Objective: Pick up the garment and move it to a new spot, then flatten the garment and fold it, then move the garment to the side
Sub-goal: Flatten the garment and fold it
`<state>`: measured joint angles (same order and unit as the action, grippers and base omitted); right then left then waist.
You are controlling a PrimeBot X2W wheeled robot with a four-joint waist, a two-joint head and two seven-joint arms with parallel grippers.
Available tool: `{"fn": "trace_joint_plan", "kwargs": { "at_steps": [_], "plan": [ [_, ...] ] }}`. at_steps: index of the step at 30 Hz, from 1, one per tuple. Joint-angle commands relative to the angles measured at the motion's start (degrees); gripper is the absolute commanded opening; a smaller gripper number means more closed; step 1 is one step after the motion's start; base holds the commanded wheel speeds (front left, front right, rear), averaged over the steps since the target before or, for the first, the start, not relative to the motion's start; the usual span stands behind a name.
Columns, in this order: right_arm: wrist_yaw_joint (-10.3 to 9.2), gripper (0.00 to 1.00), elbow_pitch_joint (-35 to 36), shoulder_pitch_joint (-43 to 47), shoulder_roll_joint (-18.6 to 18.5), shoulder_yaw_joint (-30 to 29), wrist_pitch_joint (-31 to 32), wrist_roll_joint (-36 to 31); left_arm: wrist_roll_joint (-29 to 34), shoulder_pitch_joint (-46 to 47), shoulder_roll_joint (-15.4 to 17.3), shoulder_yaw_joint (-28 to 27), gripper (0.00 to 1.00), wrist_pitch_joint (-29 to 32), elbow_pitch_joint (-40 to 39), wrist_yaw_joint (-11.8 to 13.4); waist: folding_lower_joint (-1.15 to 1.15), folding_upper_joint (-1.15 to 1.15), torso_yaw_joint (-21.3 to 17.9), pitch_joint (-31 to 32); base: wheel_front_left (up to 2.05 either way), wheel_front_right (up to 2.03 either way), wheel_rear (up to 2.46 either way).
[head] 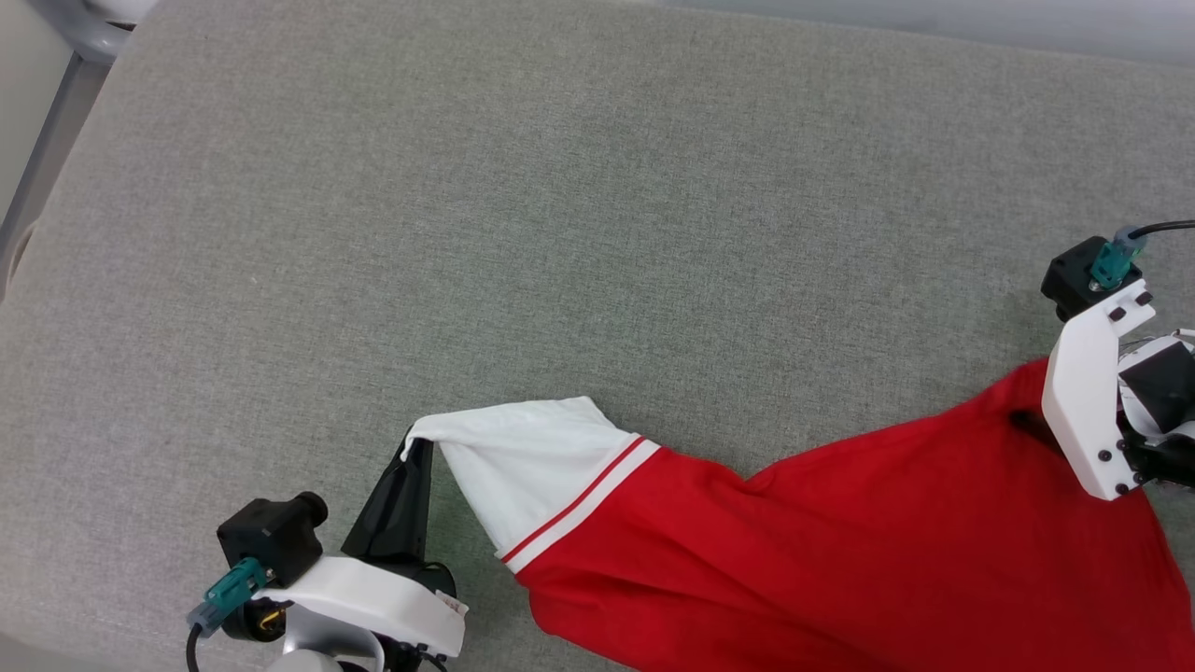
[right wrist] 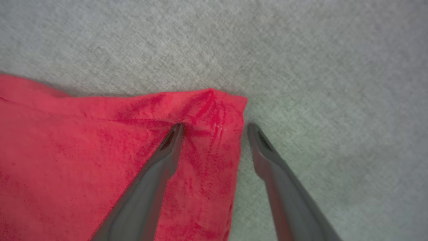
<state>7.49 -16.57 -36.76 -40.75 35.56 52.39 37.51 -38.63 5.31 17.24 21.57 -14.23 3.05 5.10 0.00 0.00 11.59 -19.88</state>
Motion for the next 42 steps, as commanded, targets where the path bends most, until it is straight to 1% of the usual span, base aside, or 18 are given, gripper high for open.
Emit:
{"fn": "trace_joint_plan", "kwargs": {
  "at_steps": [1, 4, 5, 6, 7, 11, 14, 16, 21, 28, 32, 36, 37, 42],
  "plan": [
    [0.0, 1.0, -1.56, 1.96, 1.55, 2.58, 0.31, 0.98, 0.09, 0.76, -0.15, -0.17, 0.0, -0.26, 0.13, -0.03, 0.0, 0.0, 0.04, -0.1, 0.0, 0.0, 0.0],
    [0.09, 1.0, -3.05, 2.48, 1.45, 6.06, -0.43, 2.54, 0.11, 0.99, -0.31, -0.33, 0.0, -0.41, 0.49, -0.17, 0.0, 0.0, -0.1, -0.12, 0.0, 0.0, 0.0],
    [0.13, 0.96, -3.22, 2.46, 1.12, 7.09, -0.43, 2.96, 0.11, 0.93, -0.33, -0.39, 0.0, -0.46, 0.64, -0.19, 0.0, 0.0, -0.2, -0.02, 0.0, 0.0, 0.0],
    [0.14, 0.36, -3.04, 2.16, 0.81, 7.79, -1.34, 3.37, 0.1, 0.81, -0.33, -0.49, 0.0, -0.51, 0.76, -0.21, 0.0, 0.0, -0.31, 0.12, 0.0, 0.0, 0.0],
    [0.15, 0.0, -2.96, 1.56, 0.64, 8.22, -2.17, 3.95, 0.08, 0.65, -0.3, -0.6, 0.0, -0.52, 0.87, -0.17, 0.0, 0.0, -0.51, 0.31, 0.0, 0.0, 0.0],
    [0.04, 0.0, -3.4, -0.72, -0.6, 8.27, -6.21, 5.49, -0.05, -0.17, -0.03, -0.84, 0.0, -0.64, 1.31, -0.05, 0.0, 0.0, -1.27, 1.63, 0.0, 0.0, 0.0],
    [-0.06, 0.0, -3.09, -1.77, -1.57, 7.16, -11.24, 6.35, -0.04, -0.58, 0.32, -0.92, 0.0, -0.65, 1.34, 0.05, 0.0, 0.0, -1.62, 3.13, 0.0, 0.0, 0.0],
    [-0.05, 0.0, -2.37, -1.95, -1.88, 5.51, -15.18, 7.66, 0.13, -1.06, 0.74, -0.99, 0.0, -0.5, 1.12, 0.27, 0.0, 0.0, -1.85, 4.36, 0.0, 0.0, 0.0],
    [-0.04, 0.0, 0.18, -0.25, -3.08, 2.28, -22.66, 9.25, 0.7, -2.42, 2.22, -1.22, 0.0, 0.1, -0.49, 1.1, 0.0, 0.0, -3.0, 7.45, 0.0, 0.0, 0.0],
    [-0.04, 0.0, 5.14, 3.32, -2.79, -4.63, -31.16, 8.14, 2.17, -2.43, 5.05, -2.17, 0.0, 0.94, -5.25, 2.44, 0.0, 0.0, -4.66, 11.85, 0.0, 0.0, 0.0],
    [-0.04, 0.0, 8.78, 5.98, -1.66, -9.82, -34.37, 6.76, 3.45, 0.15, 7.04, -3.25, 0.0, 1.93, -9.83, 3.51, 0.0, 0.0, -5.35, 14.01, 0.0, 0.0, 0.0],
    [-0.04, 0.0, 12.58, 7.89, 0.51, -15.88, -36.37, 3.9, 4.98, 4.55, 9.07, -4.84, 0.0, 3.38, -14.37, 4.4, 0.0, 0.0, -6.07, 15.47, 0.0, 0.0, 0.0],
    [-0.05, 0.0, 15.88, 8.51, 2.69, -20.39, -36.72, 1.75, 6.11, 9.08, 10.64, -6.08, 0.0, 4.58, -16.91, 4.53, 0.0, 0.0, -6.68, 16.13, 0.0, 0.0, 0.0],
    [-0.04, 0.0, 21.65, 7.98, 6.58, -27.16, -35.51, -1.5, 7.22, 17.35, 12.92, -7.66, 0.0, 7.09, -19.9, 4.03, 0.0, 0.0, -7.58, 16.27, 0.0, 0.0, 0.0]
  ]
}}
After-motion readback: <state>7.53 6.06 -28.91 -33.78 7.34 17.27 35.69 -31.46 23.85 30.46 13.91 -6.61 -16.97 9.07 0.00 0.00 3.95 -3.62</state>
